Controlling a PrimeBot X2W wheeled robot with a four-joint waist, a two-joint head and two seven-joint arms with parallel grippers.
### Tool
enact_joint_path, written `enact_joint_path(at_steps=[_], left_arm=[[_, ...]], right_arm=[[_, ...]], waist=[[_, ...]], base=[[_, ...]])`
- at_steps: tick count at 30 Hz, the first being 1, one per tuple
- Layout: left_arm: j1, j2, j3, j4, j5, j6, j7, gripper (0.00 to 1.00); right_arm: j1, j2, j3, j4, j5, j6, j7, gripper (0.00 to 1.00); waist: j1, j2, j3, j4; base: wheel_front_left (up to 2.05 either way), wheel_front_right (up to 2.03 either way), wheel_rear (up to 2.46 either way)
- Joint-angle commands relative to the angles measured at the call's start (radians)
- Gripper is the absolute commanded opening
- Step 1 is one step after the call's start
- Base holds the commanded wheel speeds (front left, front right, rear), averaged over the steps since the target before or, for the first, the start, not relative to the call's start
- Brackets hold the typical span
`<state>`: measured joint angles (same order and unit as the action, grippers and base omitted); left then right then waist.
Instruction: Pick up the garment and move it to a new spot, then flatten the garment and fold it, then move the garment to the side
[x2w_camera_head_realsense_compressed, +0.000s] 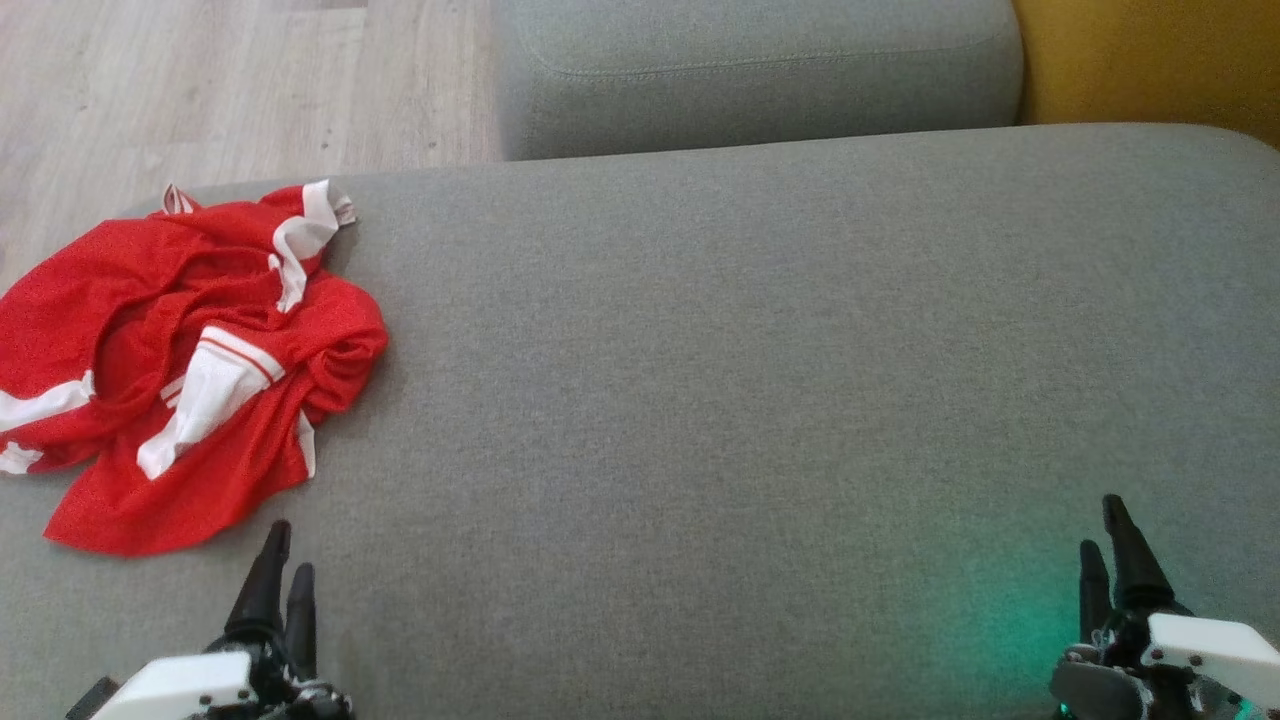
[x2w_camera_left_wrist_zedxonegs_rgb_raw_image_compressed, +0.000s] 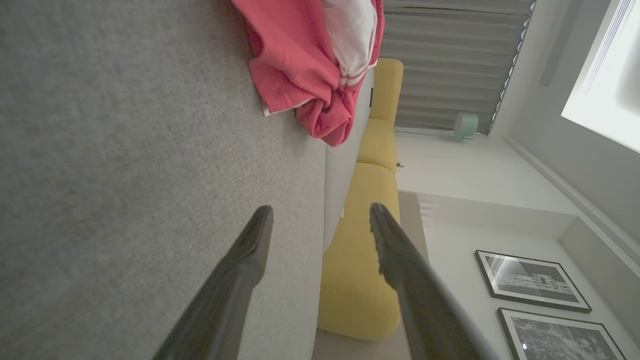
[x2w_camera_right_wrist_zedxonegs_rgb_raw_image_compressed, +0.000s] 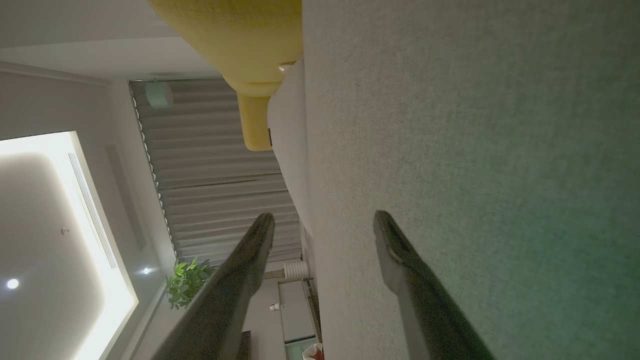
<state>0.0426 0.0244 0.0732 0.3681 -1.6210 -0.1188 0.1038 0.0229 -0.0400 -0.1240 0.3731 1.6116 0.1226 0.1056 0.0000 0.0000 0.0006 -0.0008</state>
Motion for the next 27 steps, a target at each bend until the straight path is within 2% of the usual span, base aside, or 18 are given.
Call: enact_joint_path(at_steps=[1,10,27], left_arm=[[-0.05,0.006,-0.006,-0.038,0.006,-0.003,-0.006,1.0],[-0.039,0.01,-0.009,-0.063,0.066,-0.004,-0.033,1.0],[-0.014,0.01,0.004,-0.137,0.332,-0.005,-0.084,1.0]], right_arm=[[-0.044,-0.002,0.01,-0.033,-0.003,0.0,-0.01,1.0],[-0.054,-0.003,0.045,-0.022,-0.063,0.001,-0.037,1.0],[-0.045,-0.004,0.107,-0.064,-0.347,0.002,-0.087,1.0]], waist=[[0.0,0.0,-0.001,0.0],[0.0,0.0,-0.01,-0.001],[0.0,0.0,-0.031,0.0]], base=[[0.0,0.0,0.0],[0.0,0.0,0.0],[0.0,0.0,0.0]])
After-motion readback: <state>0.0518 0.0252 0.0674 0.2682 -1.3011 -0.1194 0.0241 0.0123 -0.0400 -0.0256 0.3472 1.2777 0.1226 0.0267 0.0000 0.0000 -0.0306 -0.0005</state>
